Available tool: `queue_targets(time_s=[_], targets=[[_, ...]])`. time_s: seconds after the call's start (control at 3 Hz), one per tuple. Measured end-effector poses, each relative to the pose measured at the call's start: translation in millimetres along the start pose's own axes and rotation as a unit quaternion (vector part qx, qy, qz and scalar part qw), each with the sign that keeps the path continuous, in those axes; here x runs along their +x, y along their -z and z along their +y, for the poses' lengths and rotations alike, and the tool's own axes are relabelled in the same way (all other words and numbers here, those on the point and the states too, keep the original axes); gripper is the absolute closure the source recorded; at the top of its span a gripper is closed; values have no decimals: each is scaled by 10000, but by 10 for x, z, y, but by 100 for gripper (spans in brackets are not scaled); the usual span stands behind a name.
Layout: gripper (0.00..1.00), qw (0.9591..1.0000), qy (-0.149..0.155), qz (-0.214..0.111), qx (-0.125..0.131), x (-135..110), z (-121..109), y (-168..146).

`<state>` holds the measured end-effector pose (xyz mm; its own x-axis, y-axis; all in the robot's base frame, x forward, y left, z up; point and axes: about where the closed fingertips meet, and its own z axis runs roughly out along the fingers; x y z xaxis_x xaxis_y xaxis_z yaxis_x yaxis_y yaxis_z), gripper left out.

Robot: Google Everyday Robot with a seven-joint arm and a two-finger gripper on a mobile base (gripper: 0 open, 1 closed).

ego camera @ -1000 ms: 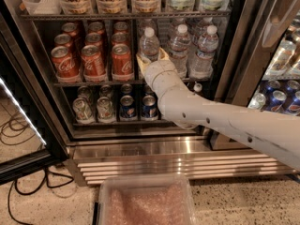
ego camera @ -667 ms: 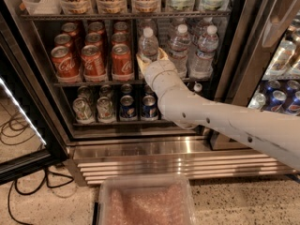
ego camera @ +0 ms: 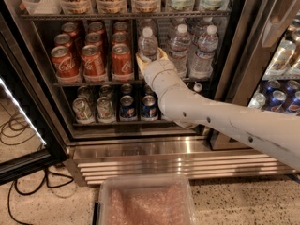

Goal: Pick water bottle from middle shelf of fridge

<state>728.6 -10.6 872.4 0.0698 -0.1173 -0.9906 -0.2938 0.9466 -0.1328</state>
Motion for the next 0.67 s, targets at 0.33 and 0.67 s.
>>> queue_targets(time_s=[0.33, 0.67], targets=[[100, 9997, -175, -106, -130, -127, 42, 25], [100, 9994, -246, -194, -164, -205, 43, 45]])
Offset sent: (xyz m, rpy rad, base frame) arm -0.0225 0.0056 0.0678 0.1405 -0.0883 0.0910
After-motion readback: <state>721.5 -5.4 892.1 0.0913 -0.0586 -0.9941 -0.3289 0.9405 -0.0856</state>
